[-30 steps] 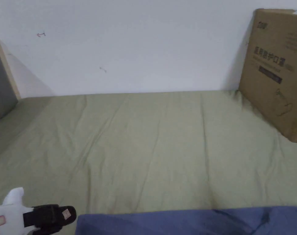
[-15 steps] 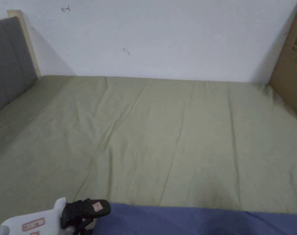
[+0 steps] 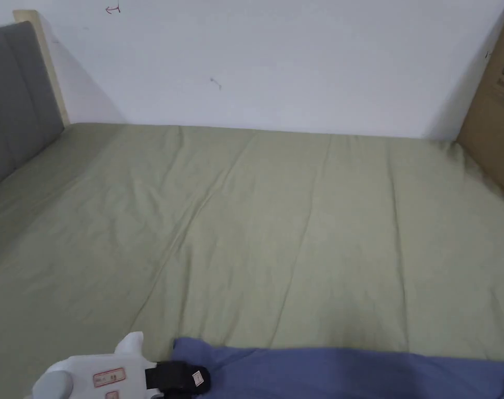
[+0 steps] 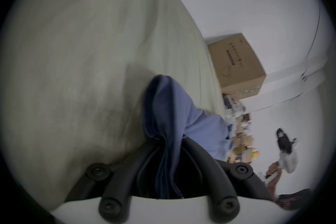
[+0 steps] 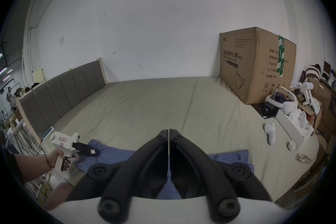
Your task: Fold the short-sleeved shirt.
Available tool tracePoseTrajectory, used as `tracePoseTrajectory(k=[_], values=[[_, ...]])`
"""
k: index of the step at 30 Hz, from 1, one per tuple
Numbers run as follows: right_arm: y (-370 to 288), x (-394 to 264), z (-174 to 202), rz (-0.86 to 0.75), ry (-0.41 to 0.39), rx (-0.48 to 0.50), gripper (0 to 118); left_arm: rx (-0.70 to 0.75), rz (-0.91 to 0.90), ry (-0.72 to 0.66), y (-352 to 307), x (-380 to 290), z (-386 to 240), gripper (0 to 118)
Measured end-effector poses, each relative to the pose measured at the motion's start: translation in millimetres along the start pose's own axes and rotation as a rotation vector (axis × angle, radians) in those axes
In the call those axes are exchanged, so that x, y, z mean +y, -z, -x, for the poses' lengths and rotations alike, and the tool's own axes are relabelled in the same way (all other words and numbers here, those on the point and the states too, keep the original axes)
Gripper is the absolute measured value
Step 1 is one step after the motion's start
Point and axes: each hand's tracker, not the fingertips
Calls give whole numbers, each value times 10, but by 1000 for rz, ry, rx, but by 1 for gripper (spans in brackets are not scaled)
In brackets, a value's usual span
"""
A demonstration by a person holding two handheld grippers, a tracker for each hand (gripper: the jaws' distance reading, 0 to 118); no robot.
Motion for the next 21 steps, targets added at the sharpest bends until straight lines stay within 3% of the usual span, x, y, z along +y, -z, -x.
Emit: tracePoseTrajectory(k=[4, 8, 10, 13, 17, 21], values=[[-75, 7, -175, -18, 8, 16, 1, 225, -97, 248, -441, -30, -558, 5], [-152, -41, -217, -30, 13, 32, 1, 779, -162, 540, -816, -142, -840, 5], [-175, -93, -232, -30, 19, 39, 1, 922, -144, 595, -868, -169, -835, 5], [-204, -161, -276, -23, 39, 48, 1, 807, -116, 487, -877, -144, -919, 6], [-303, -208, -366, -29, 79, 51, 1, 599, -108, 417, -512, -193, -1509, 6], [-381, -203, -433, -25, 34, 0, 1, 318, -1, 340, 169, -294, -2030, 6]])
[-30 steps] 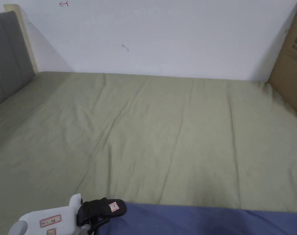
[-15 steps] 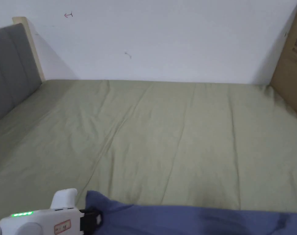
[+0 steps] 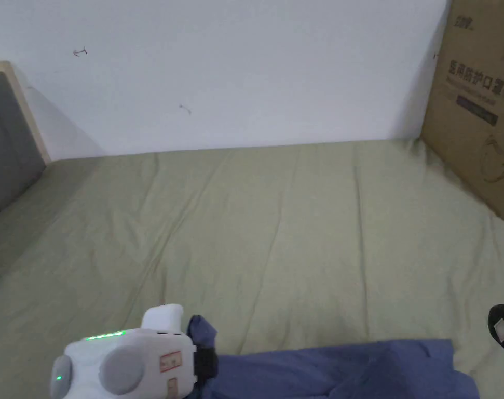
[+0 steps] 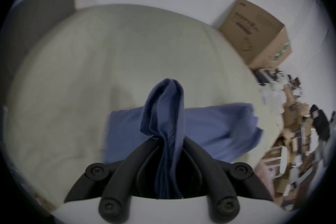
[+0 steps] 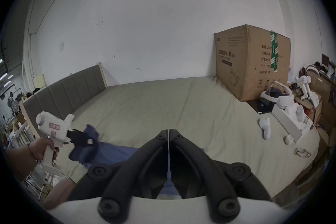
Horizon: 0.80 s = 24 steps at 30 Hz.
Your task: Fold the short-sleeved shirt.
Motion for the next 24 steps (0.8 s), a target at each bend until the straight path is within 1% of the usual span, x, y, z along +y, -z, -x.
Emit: tracePoseTrajectory(k=[1, 2, 3, 4, 5, 6, 7, 10, 13, 14, 15, 16, 17, 18, 19, 20, 24], values=[[-22, 4, -31, 1, 2, 2, 1, -45, 19, 0, 145, 11, -171, 6], [-41, 7, -60, 4, 5, 2, 1, -86, 39, 2, 264, 16, -330, 17], [-56, 9, -82, 5, 8, 0, 1, -121, 56, 6, 370, 23, -420, 35], [-63, -4, -140, 6, 12, -6, 1, -173, 84, 22, 461, 23, -534, 66], [-70, -13, -183, 6, 16, -13, 1, -185, 114, 43, 518, 19, -632, 110], [-79, -14, -209, 7, 23, -17, 1, -182, 116, 65, 521, 7, -700, 118], [-86, -14, -239, 9, 34, -19, 1, -183, 70, 91, 425, 5, -719, 111], [-80, -48, -318, 12, 67, -16, 1, -138, 51, 113, 229, 43, -658, 111], [-41, -77, -350, 12, 75, -24, 1, -86, -4, 66, 56, 79, -421, 112], [-28, -81, -360, 12, 76, -26, 1, -80, -12, 62, -20, 91, -349, 108], [-18, -84, -369, 12, 78, -25, 1, -64, -30, 64, -77, 98, -298, 99], [-7, -87, -357, 11, 83, -23, 1, -29, -69, 76, -131, 85, -257, 80], [3, -90, -356, 11, 88, -20, 1, 4, -85, 99, -159, 74, -233, 38], [10, -93, -355, 12, 91, -17, 1, 41, -81, 133, -139, 57, -230, 10], [18, -97, -355, 13, 94, -14, 1, 83, -65, 167, -67, 8, -238, 6], [27, -107, -346, 16, 94, -10, 1, 105, -47, 191, 4, -31, -242, 6], [37, -129, -325, 32, 80, -4, 1, -16, 69, 191, 413, -185, -354, 6]])
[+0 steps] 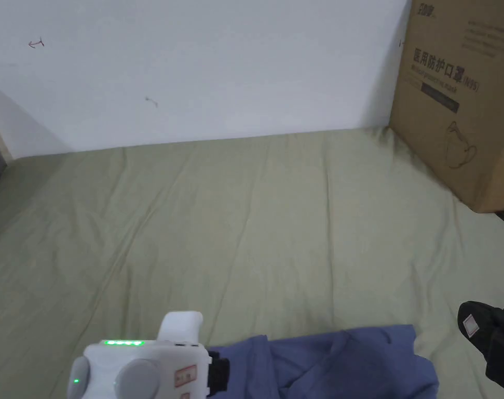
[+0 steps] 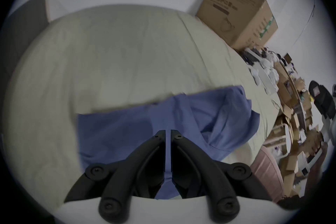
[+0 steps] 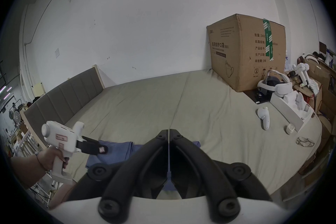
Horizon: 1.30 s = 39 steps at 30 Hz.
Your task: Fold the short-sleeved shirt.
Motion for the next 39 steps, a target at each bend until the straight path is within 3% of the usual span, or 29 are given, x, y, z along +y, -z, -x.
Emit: tracePoseTrajectory(k=[3, 5, 7, 11, 16, 22, 26, 27, 28, 29, 30, 31, 39], values=[[-5, -28, 5, 9, -31, -14, 1, -13, 76, 49, 359, -40, -166, 6], [-15, -44, 64, 13, -101, -50, 1, -46, 109, 70, 554, -79, -254, 6], [-11, -21, 107, 37, -101, -61, 1, 0, 150, 102, 676, -122, -313, 6], [-30, 53, 194, 33, -96, 1, 1, -44, 105, 75, 497, -72, -400, 5], [24, 145, 320, 21, -105, 46, 1, -613, 88, -125, 346, -98, -336, 6], [38, 169, 391, 15, -112, 58, 1, -557, -160, -346, -241, -102, 456, 6], [119, 114, 415, 61, -114, 48, 1, -384, -205, -431, -553, -227, 1274, 7], [140, 103, 424, 74, -110, 46, 1, -372, -204, -448, -596, -279, 1418, 13], [160, 92, 430, 84, -103, 46, 1, -382, -198, -466, -631, -337, 1569, 33], [178, 84, 440, 91, -97, 48, 1, -390, -191, -492, -650, -397, 1723, 79], [194, 81, 454, 97, -93, 50, 1, -397, -169, -509, -648, -442, 1831, 109], [211, 83, 476, 105, -92, 52, 1, -403, -139, -524, -619, -512, 1840, 118], [299, 93, 686, 154, -152, 52, 1, -637, -32, -676, 28, -822, 1981, 118]])
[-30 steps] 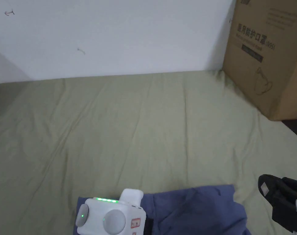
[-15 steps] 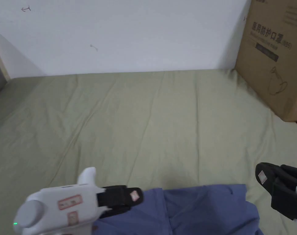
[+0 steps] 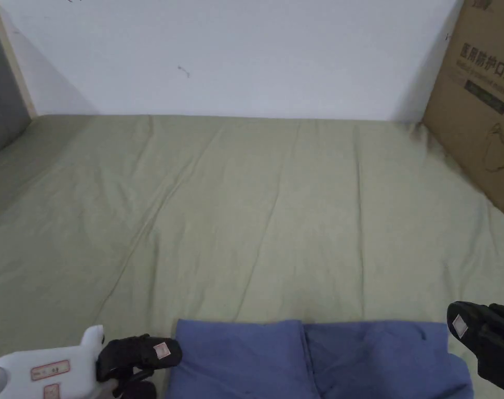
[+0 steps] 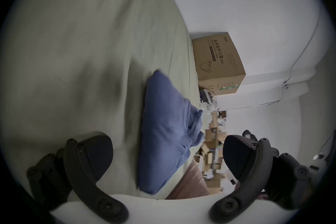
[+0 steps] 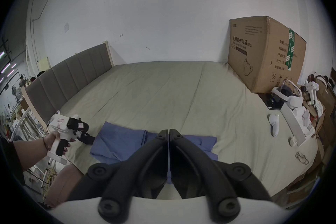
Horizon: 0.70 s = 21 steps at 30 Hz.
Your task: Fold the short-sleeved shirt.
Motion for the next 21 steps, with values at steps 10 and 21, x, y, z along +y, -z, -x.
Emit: tracePoseTrajectory(k=[10, 21], values=[[19, 52, 333, 45, -71, 86, 1, -196, 102, 19, 670, 152, 116, 117], [-130, 78, 268, 8, -84, 108, 1, 346, 34, 244, 300, 87, -357, 7]])
